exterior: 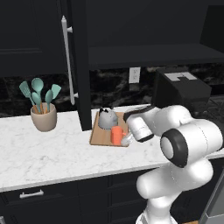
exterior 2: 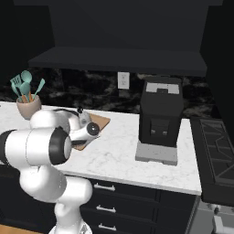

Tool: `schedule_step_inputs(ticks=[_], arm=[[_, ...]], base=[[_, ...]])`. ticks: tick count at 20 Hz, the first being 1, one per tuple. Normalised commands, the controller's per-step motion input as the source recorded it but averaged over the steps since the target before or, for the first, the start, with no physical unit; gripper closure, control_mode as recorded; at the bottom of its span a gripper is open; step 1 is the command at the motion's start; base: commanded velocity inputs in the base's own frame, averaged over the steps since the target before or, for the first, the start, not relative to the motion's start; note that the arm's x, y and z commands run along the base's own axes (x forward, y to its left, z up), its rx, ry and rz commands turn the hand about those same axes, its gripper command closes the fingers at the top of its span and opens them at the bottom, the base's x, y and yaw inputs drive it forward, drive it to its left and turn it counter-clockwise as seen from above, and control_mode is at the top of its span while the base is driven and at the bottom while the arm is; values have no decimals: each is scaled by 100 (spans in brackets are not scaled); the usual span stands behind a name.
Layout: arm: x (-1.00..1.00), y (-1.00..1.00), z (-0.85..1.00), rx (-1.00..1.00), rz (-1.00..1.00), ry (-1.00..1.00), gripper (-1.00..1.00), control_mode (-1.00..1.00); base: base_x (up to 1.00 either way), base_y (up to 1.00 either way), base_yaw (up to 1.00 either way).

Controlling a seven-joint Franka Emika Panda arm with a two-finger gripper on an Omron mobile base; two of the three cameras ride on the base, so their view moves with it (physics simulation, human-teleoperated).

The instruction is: Pick the kettle from the counter and place it on the tray. Then pick the mug from the cabinet and place it on the tray. Then close the cabinet doors.

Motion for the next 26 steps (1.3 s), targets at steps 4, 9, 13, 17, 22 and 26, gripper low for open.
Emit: schedule_step_inputs(ticks=[4, 9, 13, 17, 22, 26], arm=[[-1, 0, 99, 0, 0, 3, -100, -100], [-23, -3, 99, -3, 0, 16, -100, -100], [-30, -2, 100, -8, -5, 27, -100, -100], [-19, -18, 82, -4, -10, 40, -100, -100], [0, -12, 2, -1, -6, 10, -100, -100], [-4, 0, 0, 0, 0, 0, -100, -100]], base=[[0, 0, 0], [0, 0, 0], [0, 0, 0], [0, 0, 0], [0, 0, 0], [0, 0, 0]])
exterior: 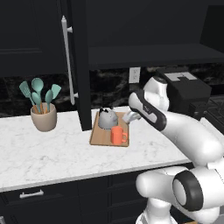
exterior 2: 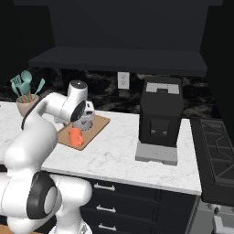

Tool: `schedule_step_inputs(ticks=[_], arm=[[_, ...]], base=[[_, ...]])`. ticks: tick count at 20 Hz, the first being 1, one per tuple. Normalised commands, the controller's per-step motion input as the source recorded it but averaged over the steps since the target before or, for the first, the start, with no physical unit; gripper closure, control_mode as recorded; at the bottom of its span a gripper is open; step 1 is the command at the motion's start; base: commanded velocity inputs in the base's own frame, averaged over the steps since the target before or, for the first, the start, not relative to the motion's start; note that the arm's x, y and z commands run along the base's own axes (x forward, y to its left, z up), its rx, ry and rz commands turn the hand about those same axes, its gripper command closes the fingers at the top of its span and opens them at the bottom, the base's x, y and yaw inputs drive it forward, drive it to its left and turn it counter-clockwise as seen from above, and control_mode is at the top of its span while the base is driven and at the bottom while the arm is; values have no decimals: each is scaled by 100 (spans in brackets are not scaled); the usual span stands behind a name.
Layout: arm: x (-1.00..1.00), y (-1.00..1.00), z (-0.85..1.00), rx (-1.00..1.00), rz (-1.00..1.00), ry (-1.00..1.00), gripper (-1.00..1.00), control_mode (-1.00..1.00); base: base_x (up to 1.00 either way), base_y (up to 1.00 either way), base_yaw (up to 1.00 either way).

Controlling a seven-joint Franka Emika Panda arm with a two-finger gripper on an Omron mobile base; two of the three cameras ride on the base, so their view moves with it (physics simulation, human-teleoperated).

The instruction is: Pick the kettle from the counter and place it on the tray. Then pick the mug from the cabinet and place it on the tray. Then close the cabinet doors.

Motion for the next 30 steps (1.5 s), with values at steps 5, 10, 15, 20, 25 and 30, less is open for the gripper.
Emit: schedule_step_inputs(ticks=[5, 10, 15, 20, 25, 30], arm=[[-54, -18, 11, 1, -4, 0, -100, -100], [-89, -62, 48, 16, -23, 0, -100, -100], [-85, -84, 25, 30, -33, -2, -100, -100], [-48, -85, 2, 41, -23, -4, -100, -100], [-7, -74, 0, 40, -2, 1, -100, -100], [-2, -60, 0, 28, 0, 1, -100, -100]], base=[[0, 0, 0], [0, 0, 0], [0, 0, 0], [0, 0, 0], [0, 0, 0], [0, 0, 0]])
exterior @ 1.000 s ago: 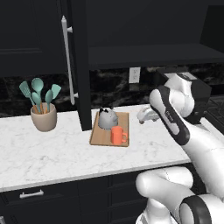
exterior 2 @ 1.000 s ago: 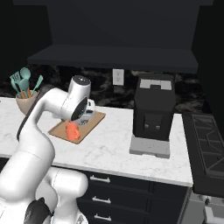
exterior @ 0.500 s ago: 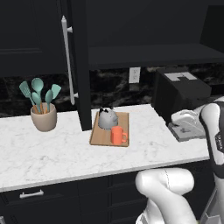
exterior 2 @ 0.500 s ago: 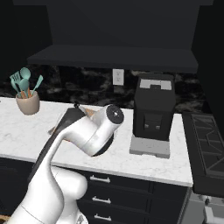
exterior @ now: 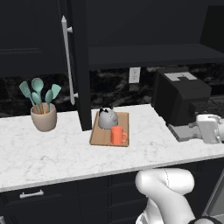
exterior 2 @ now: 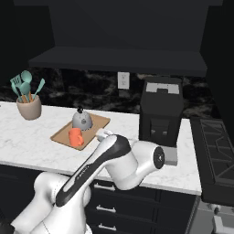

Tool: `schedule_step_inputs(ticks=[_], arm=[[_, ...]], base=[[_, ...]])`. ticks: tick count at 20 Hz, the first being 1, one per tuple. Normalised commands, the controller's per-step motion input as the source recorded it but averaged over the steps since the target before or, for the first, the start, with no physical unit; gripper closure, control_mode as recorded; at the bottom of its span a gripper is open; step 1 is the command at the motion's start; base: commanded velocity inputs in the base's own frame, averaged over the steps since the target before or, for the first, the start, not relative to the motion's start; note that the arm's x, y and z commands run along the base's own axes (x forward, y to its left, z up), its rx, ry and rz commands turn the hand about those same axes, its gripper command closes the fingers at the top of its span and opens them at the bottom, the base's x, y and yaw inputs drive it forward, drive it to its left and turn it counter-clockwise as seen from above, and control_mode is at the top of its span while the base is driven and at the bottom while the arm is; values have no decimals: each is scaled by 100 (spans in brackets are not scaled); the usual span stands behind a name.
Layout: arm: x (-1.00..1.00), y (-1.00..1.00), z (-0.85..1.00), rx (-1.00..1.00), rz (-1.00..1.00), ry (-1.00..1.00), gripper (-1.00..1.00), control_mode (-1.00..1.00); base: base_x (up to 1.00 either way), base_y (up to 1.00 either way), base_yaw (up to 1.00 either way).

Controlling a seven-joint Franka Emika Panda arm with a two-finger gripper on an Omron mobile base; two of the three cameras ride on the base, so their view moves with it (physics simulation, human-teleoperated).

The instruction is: Pick the kettle from the counter and place it on the tray. Then pick the mug from the cabinet and place it on the tray. Then close the cabinet doors.

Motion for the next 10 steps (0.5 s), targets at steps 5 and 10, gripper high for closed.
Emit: schedule_step_inputs(ticks=[5, 10], arm=[[0, -43, 0, 15, 0, 0, -100, -100], [0, -63, 2, 6, -3, 0, -100, -100]], base=[[0, 0, 0], [0, 0, 0]])
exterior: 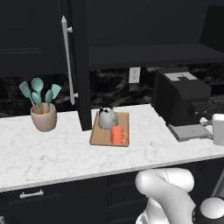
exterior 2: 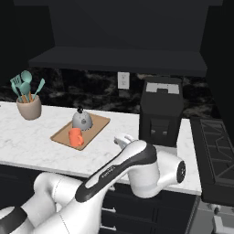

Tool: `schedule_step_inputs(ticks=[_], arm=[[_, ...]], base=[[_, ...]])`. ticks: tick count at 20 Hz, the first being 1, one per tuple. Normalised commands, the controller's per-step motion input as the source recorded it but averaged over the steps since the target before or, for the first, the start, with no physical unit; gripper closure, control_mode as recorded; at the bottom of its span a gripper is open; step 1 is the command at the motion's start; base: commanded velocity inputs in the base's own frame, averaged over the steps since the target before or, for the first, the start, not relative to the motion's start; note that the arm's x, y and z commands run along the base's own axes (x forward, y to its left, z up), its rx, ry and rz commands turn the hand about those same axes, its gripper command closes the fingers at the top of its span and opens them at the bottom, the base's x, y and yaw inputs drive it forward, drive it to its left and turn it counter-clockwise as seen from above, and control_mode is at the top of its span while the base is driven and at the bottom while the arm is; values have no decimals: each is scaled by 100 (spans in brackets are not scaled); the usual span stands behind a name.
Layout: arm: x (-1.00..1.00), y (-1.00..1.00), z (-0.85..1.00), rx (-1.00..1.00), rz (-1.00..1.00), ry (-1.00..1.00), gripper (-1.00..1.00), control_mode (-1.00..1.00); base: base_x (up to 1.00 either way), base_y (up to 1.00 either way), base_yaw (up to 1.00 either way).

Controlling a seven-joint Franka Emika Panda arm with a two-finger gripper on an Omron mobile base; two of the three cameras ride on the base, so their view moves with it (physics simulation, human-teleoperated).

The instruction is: Pick the kettle from the counter and place it on the tray. Then pick the mug from the cabinet and place it on the tray. Then close the cabinet doors.

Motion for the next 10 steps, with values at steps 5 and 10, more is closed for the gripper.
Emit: schedule_step_inputs(ticks=[5, 10], arm=[[0, -57, 7, 6, -2, -2, -100, -100], [0, -33, 5, 9, 0, -17, -100, -100]], base=[[0, 0, 0], [0, 0, 0]])
